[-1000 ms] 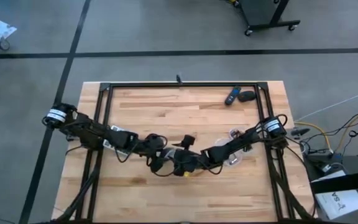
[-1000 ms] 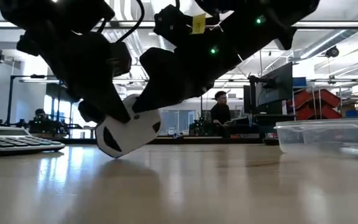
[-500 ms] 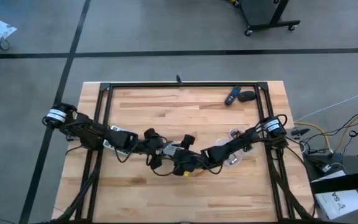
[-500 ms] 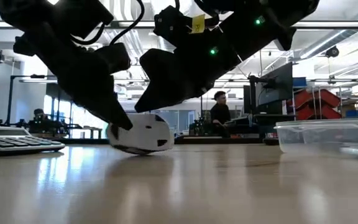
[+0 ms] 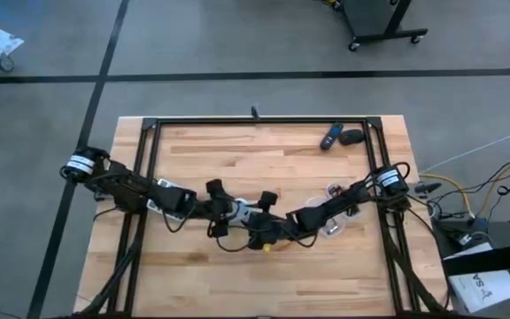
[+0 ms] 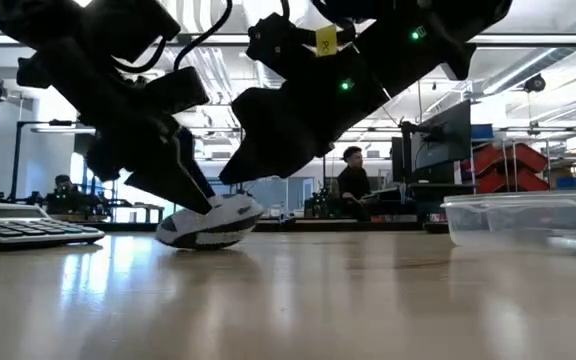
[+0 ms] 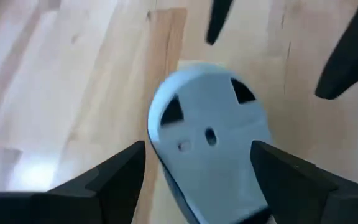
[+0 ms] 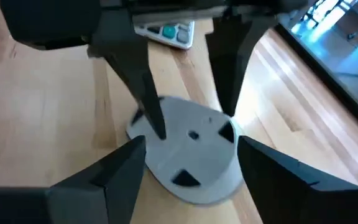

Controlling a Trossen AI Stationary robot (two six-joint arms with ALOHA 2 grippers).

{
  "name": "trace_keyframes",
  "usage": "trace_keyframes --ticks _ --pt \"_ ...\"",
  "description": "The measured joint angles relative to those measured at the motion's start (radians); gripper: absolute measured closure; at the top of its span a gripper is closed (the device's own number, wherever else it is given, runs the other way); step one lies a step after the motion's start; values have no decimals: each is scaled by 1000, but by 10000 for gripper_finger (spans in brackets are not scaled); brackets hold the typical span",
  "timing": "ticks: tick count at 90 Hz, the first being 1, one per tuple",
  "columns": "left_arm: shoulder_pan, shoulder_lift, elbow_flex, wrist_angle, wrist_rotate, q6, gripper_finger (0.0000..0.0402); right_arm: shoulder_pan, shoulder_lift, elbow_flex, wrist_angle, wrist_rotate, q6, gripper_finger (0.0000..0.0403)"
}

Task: Insert battery
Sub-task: Open the black/white mouse battery compartment

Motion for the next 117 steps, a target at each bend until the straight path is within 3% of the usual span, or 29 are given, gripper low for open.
trace_keyframes --ticks 34,51,65,80,101,117 --pt "2 -1 -10 -7 18 -114 116 -30 -1 -2 -9 -73 60 63" --pt "3 -25 -9 -22 58 -145 83 -50 -1 -2 -9 -132 84 55" --pt "-6 -78 26 -133 89 -170 67 -54 -1 -2 -9 -134 84 54" --pt "-47 -127 32 -171 23 -199 71 -56 -1 -2 -9 -134 84 54" --pt "-126 -118 29 -194 -15 -352 78 -56 -1 -2 -9 -134 79 54" --pt "-204 -38 28 -182 -167 -417 79 -57 -1 -2 -10 -140 47 54"
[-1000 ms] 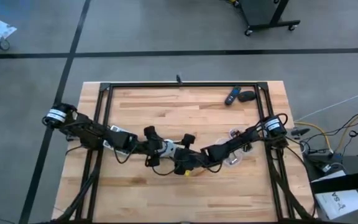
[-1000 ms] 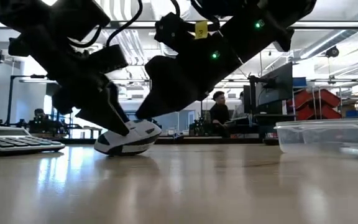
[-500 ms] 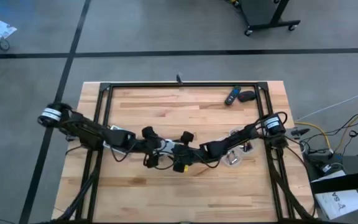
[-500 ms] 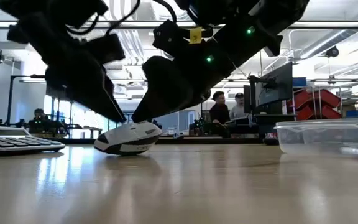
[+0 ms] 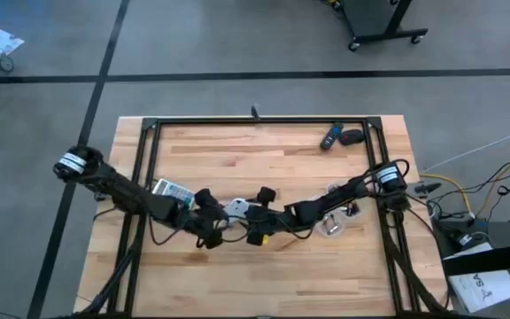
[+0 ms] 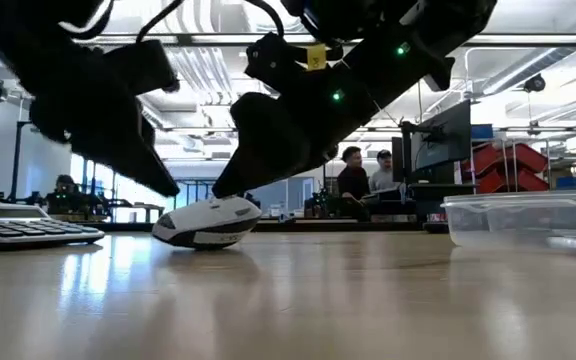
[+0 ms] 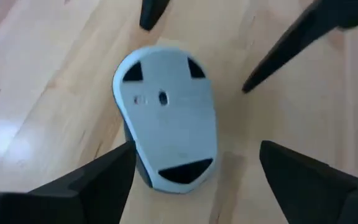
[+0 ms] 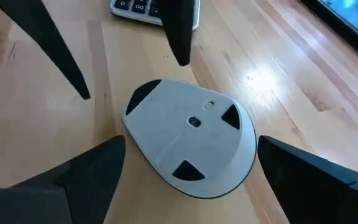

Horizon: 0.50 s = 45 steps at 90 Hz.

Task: Insert battery
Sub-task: Open the black/white mouse battery compartment

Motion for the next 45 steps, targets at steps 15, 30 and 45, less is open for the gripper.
trace_keyframes --ticks 15,30,45 --pt "-19 47 0 6 -121 -64 79 0 0 0 -1 -27 -23 54" --pt "-18 69 0 12 -123 -66 79 0 0 0 0 -46 -9 54" --pt "-18 110 0 83 -120 -62 79 0 0 0 0 -46 -8 54"
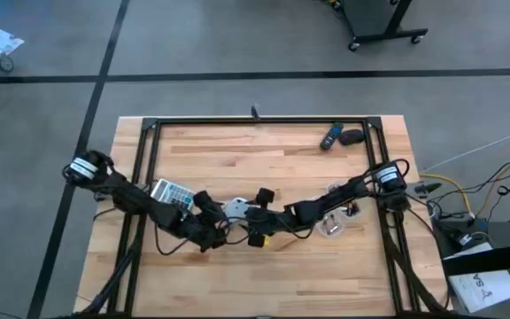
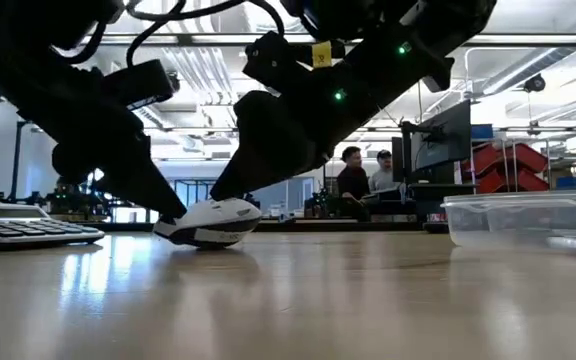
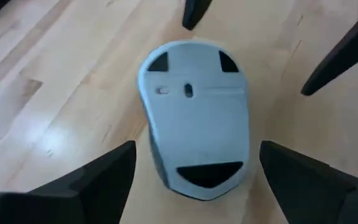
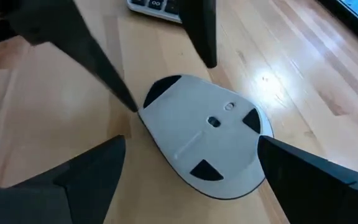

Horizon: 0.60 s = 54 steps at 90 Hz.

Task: Insert battery
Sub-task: Open the black/white mouse battery compartment

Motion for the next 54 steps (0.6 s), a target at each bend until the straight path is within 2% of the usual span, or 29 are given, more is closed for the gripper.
trace_keyframes --ticks 11,30,54 --pt "1 56 0 74 -9 22 79 0 0 0 0 0 1 54" --pt "11 130 0 83 -54 6 79 1 0 0 -1 0 4 54" --pt "14 133 0 95 -77 32 79 1 0 -2 -8 -24 2 54"
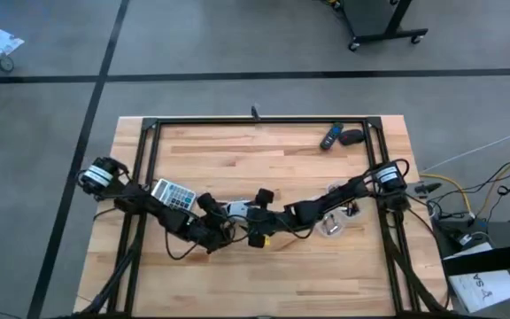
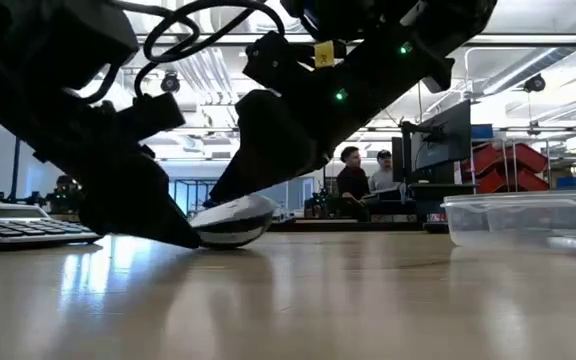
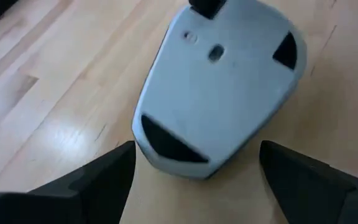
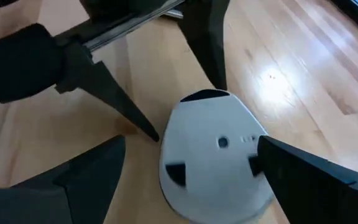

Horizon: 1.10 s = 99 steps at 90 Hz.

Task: Insert battery
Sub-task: Open the black/white mouse battery compartment

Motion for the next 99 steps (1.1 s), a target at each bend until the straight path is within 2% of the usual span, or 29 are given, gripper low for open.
trace_keyframes --ticks 29,51,72,89,99 --pt "0 -74 0 -41 0 92 79 0 -2 0 -76 2 8 54" --pt "4 -165 0 -94 17 238 79 -3 -2 0 -74 1 10 54" --pt "88 -186 0 -77 199 437 79 -12 -2 -1 -74 1 -35 54" --pt "180 -184 0 -32 266 580 79 -16 0 -2 -75 1 -82 54" --pt "225 -175 0 -2 365 645 79 -16 0 -2 -75 0 -87 54"
